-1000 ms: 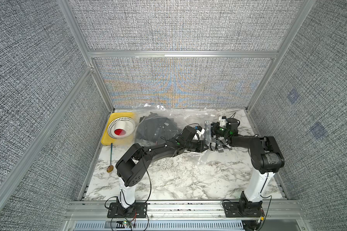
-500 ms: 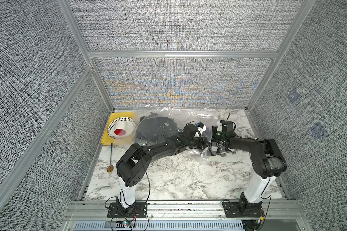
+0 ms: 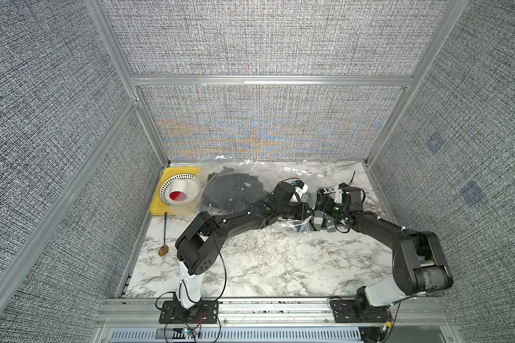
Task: Place the folded shirt into the vacuum bag
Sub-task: Place the shirt in the vacuum bag.
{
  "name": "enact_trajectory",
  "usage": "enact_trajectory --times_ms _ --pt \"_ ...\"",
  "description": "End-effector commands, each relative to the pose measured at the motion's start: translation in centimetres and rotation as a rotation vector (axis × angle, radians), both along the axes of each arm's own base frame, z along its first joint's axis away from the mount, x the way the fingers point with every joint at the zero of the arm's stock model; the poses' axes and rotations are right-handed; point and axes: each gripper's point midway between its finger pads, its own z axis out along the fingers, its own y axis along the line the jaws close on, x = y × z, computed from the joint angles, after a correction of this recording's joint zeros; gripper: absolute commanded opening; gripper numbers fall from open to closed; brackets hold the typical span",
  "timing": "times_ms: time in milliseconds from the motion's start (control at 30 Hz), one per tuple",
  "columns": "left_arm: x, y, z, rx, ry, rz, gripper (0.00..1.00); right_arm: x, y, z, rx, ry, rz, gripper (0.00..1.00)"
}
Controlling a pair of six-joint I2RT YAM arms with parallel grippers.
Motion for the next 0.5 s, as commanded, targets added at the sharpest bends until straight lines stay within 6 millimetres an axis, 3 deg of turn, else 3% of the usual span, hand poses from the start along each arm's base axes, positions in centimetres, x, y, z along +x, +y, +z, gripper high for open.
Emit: enact_trajectory --times_ms 0,267,467 --pt "0.5 -0.8 1.2 -0.043 -0.036 -0.010 0.00 -1.3 -2.3 -1.0 -0.079 0.027 -0.031 0.76" --pt "1.1 -1.9 3.1 -0.080 -0.059 -0.025 0.00 -3.1 -6.5 -2.2 -0.153 0.060 -0.123 0.75" --pt "0.7 -2.6 4.3 -0.099 -0.071 -0.047 0.00 -2.6 -8.4 -2.8 -0.182 0.090 -0.146 0.75"
